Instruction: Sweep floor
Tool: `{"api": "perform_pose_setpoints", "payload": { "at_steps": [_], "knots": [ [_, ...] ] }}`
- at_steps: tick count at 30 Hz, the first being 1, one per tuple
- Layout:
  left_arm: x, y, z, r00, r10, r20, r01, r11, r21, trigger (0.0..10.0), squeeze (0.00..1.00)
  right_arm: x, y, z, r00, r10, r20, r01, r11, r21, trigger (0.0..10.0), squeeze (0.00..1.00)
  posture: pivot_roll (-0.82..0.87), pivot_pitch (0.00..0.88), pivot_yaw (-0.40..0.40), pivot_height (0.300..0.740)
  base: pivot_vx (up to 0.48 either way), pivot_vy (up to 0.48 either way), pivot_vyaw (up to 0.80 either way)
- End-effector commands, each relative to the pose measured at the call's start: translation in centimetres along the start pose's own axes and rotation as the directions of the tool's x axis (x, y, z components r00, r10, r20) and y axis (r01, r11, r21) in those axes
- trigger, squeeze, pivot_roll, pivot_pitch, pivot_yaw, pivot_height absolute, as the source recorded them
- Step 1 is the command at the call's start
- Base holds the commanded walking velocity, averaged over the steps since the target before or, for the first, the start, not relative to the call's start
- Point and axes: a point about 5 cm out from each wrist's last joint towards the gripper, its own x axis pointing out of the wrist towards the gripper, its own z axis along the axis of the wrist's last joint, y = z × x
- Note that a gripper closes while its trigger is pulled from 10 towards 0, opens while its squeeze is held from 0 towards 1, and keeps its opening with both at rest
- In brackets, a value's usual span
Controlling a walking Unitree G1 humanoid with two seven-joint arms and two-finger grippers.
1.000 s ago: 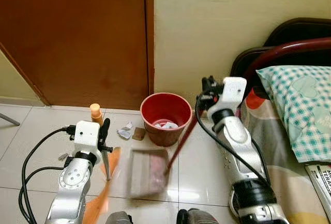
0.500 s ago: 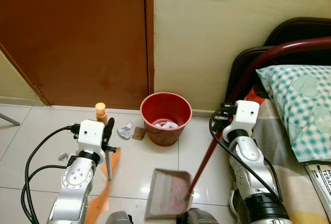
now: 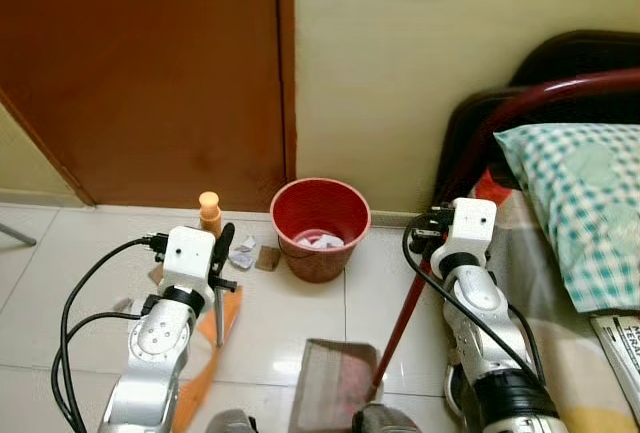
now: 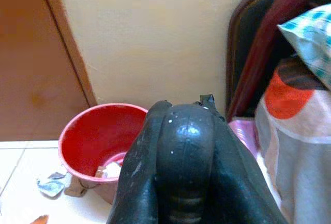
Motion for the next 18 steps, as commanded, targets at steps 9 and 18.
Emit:
{"api": "perform_pose_setpoints", "payload": {
  "at_steps": [9,18],
  "knots": [
    [0.43,-0.49,0.82,1.0,-0.02,0.023,0.021,1.0,-0.006,10.0,0.0,0.34,0.06,0.08,1.0,-0.009,-0.004,0.009,1.0,-0.004,10.0,0.0,0.02,0.093,-0.025,0.74,0.0,0.368,-0.62],
    [0.55,-0.65,0.9,0.999,-0.026,0.024,0.026,1.0,-0.005,10.0,0.0,0.43,0.14,0.05,1.0,-0.008,-0.004,0.008,1.0,-0.005,10.0,0.0,0.02,0.093,-0.024,0.74,0.0,0.368,-0.46]
  ]
}}
